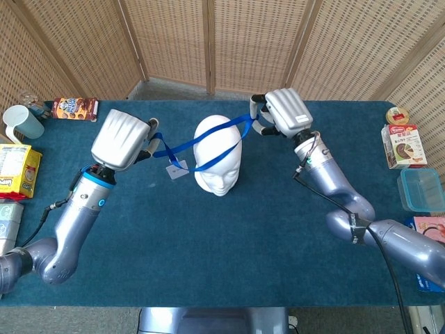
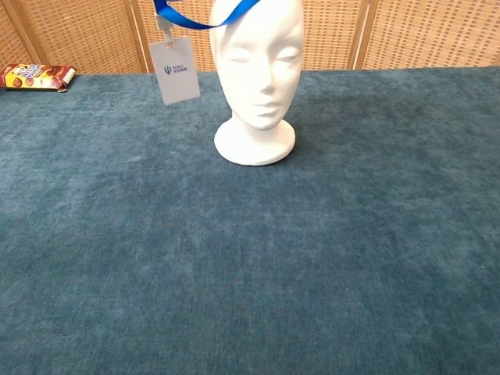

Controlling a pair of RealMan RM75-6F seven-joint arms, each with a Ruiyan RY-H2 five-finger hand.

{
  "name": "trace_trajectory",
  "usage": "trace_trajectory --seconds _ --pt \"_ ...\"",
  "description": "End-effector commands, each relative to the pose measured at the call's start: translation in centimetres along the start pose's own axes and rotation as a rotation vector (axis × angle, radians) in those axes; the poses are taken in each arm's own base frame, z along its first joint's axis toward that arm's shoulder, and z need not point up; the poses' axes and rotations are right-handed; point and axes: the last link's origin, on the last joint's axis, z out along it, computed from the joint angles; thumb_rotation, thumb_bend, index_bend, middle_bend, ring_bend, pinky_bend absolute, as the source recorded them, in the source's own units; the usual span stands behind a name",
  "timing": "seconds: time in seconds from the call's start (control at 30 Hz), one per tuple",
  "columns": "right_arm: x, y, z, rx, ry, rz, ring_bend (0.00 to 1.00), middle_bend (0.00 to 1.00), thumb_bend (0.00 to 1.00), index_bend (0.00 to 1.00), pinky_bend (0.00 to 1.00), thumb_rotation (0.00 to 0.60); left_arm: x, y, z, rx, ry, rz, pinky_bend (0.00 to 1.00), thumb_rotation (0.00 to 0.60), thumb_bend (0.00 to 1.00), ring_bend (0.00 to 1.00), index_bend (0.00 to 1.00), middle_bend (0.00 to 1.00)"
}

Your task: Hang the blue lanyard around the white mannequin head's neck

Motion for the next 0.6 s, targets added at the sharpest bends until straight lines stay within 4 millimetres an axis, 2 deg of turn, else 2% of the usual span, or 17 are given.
trace_trajectory --seconds 0.03,0.2,0.6 --pt "-0.1 0.0 0.1 0.001 -0.001 -0.003 1.0 1.0 0.45 0.78 1.0 0.6 0.0 -0.4 0.1 0.008 0.009 0.024 1.0 0.466 0.48 1.0 0.67 1.0" --pt "-0.3 0.1 0.1 -0.006 -0.01 -0.008 1.0 1.0 0.45 0.78 1.0 0.6 -0.2 -0.7 0.3 0.018 0.011 0.049 1.0 0.464 0.48 1.0 0.67 1.0" --pt "-0.3 1.1 -0.2 -0.036 -0.012 -0.03 1.0 1.0 0.45 0.78 1.0 0.6 -0.7 0.5 0.6 0.005 0.006 0.047 1.0 0.464 0.48 1.0 0.67 1.0"
